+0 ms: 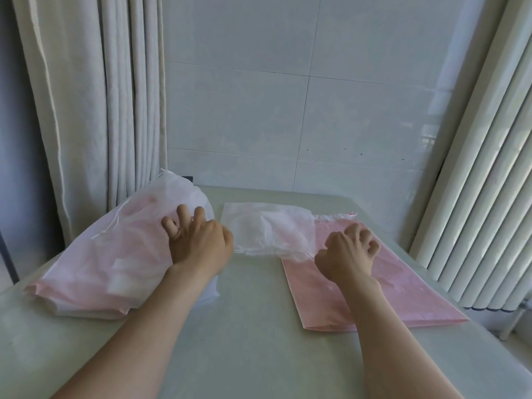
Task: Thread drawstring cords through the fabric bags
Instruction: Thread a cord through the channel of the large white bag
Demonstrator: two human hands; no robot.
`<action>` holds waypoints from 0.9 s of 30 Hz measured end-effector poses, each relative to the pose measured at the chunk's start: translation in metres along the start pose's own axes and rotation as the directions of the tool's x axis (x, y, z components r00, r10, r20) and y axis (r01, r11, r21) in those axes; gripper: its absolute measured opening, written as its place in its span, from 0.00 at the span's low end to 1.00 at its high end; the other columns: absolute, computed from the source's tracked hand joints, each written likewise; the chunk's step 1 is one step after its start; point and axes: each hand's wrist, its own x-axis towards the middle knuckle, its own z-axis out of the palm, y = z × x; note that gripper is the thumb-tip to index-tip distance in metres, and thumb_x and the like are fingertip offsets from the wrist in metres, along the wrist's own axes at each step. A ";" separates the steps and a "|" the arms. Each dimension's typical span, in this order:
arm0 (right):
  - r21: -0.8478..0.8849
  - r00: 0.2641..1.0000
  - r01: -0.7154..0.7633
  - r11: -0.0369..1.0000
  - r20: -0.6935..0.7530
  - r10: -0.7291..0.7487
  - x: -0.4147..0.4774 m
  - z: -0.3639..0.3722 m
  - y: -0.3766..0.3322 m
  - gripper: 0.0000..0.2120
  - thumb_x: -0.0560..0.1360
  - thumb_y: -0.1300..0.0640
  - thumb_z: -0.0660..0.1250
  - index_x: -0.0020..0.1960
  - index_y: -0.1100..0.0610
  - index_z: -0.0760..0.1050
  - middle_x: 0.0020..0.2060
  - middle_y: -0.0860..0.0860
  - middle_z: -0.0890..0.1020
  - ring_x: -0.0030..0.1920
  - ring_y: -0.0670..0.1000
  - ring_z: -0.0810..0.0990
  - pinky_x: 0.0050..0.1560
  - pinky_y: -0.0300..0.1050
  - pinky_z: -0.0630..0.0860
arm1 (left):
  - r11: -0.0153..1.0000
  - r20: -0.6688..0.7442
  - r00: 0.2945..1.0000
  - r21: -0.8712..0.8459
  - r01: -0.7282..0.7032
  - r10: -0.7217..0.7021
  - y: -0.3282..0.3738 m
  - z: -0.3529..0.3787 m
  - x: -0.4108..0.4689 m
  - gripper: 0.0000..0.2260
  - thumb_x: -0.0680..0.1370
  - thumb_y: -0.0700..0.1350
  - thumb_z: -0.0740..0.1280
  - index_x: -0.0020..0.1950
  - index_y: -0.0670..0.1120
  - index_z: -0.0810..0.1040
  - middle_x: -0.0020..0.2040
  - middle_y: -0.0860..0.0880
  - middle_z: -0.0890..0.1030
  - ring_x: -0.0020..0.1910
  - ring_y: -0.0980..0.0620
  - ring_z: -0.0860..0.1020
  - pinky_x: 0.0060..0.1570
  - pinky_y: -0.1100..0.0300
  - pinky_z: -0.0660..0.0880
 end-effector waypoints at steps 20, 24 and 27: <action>0.234 0.896 0.423 0.875 0.039 -0.443 0.009 0.022 -0.009 0.15 0.73 0.71 0.65 0.51 0.57 0.84 0.43 0.54 0.84 0.43 0.59 0.84 0.47 0.59 0.84 | 0.958 0.101 0.967 -0.193 -0.213 0.235 0.016 0.014 -0.005 0.10 0.80 0.36 0.58 0.42 0.49 0.70 0.41 0.50 0.78 0.46 0.43 0.72 0.44 0.51 0.57; 0.292 0.905 0.410 0.864 -0.018 -0.424 0.009 0.023 -0.012 0.16 0.76 0.67 0.63 0.53 0.51 0.84 0.47 0.52 0.84 0.46 0.57 0.82 0.47 0.54 0.81 | 0.887 0.053 0.977 -0.432 -0.165 0.208 0.023 0.008 -0.009 0.07 0.83 0.38 0.55 0.45 0.44 0.67 0.42 0.45 0.75 0.44 0.38 0.73 0.42 0.50 0.65; 0.348 0.914 0.399 0.848 -0.075 -0.399 0.007 0.016 -0.014 0.15 0.78 0.67 0.59 0.55 0.57 0.82 0.49 0.55 0.82 0.49 0.57 0.80 0.49 0.52 0.78 | 0.837 0.007 0.989 -0.533 -0.123 0.150 0.026 0.003 -0.012 0.14 0.84 0.48 0.55 0.41 0.45 0.66 0.39 0.45 0.76 0.41 0.38 0.72 0.38 0.50 0.65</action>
